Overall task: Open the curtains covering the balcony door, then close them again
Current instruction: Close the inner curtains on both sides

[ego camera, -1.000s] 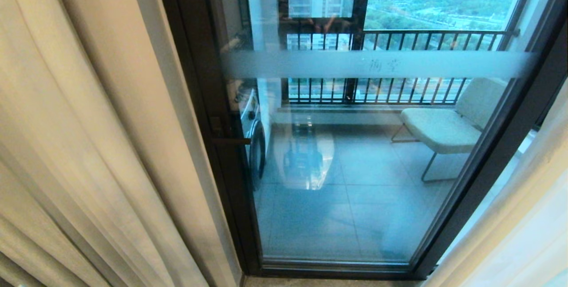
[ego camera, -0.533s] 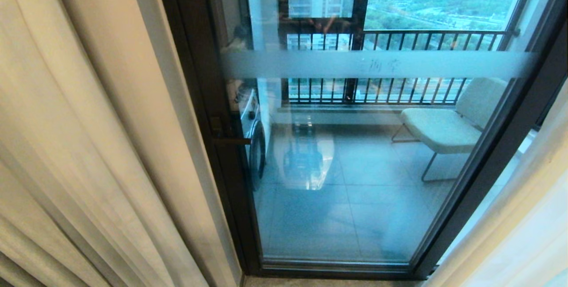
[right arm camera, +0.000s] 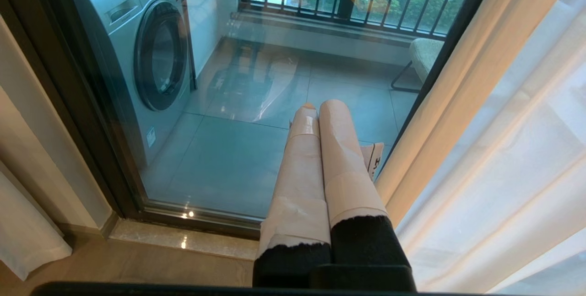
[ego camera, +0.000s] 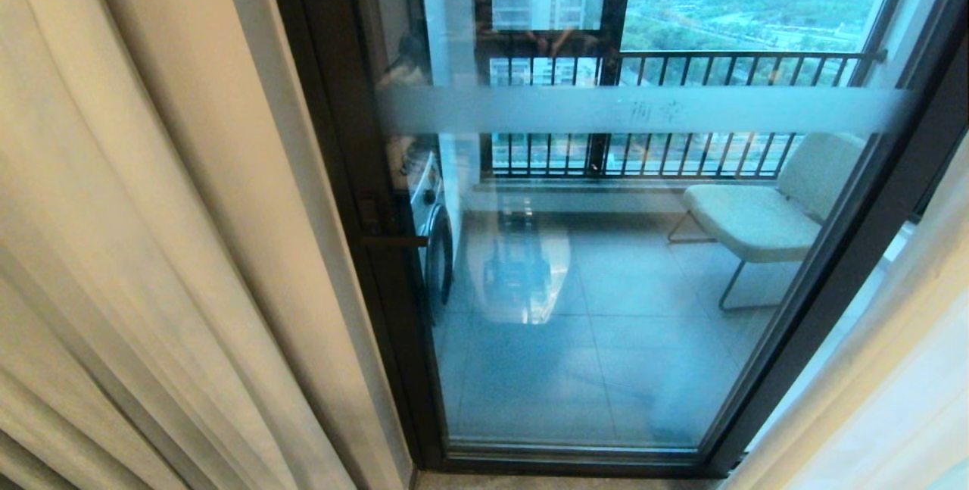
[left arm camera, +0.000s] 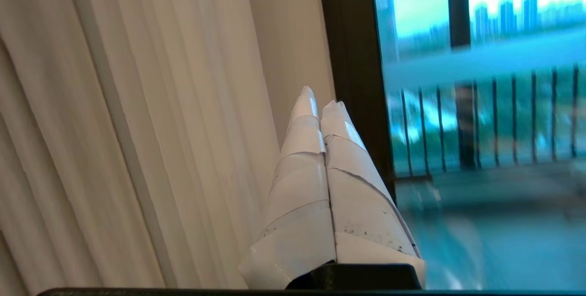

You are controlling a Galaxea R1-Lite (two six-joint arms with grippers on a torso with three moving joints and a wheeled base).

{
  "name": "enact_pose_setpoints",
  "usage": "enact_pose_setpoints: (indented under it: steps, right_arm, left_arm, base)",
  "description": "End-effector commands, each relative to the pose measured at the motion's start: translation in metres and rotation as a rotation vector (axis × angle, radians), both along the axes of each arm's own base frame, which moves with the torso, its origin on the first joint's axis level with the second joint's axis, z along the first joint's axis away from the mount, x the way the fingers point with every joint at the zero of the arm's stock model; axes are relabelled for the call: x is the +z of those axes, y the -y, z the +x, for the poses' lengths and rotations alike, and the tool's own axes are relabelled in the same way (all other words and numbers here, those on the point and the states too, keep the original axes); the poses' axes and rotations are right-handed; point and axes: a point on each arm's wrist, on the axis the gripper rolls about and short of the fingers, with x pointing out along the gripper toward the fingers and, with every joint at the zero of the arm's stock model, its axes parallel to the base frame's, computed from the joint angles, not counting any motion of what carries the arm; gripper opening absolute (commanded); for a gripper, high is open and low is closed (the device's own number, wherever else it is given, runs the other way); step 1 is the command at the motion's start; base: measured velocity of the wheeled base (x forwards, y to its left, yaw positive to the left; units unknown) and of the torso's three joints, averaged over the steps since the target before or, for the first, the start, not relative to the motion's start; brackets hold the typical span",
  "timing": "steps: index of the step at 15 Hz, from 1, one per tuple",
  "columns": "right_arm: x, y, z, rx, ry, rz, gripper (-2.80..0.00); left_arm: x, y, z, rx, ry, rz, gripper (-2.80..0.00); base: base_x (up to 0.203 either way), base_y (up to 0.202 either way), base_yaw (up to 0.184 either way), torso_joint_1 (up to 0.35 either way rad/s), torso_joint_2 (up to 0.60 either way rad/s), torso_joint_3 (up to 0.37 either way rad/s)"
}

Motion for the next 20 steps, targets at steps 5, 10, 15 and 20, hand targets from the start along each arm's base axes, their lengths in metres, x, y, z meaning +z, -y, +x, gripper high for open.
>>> enact_pose_setpoints:
  steps: [5, 10, 15, 20]
  right_arm:
    - [0.0, 0.0, 0.0, 0.001, -0.001, -0.001, -2.8]
    - [0.0, 0.0, 0.0, 0.001, -0.001, -0.001, -2.8]
    - [0.0, 0.0, 0.0, 0.001, -0.001, -0.001, -2.8]
    - [0.0, 0.0, 0.0, 0.001, 0.0, -0.001, -2.8]
  left_arm:
    - [0.036, -0.002, 0.002, 0.055, -0.436, -0.074, -2.8]
    - [0.081, -0.003, 0.039, 0.087, -0.593, -0.189, -2.8]
    - [0.123, -0.003, 0.09, 0.087, -0.608, -0.256, 0.0]
    - [0.155, -0.005, 0.141, 0.166, -0.562, -0.276, 0.0]
  base:
    - [0.0, 0.0, 0.0, 0.0, 0.0, 0.0]
    - [0.0, 0.0, 0.0, 0.0, 0.0, 0.0]
    - [0.0, 0.0, 0.0, 0.0, 0.0, 0.0]
    - [0.0, 0.0, 0.0, 0.0, 0.0, 0.0]
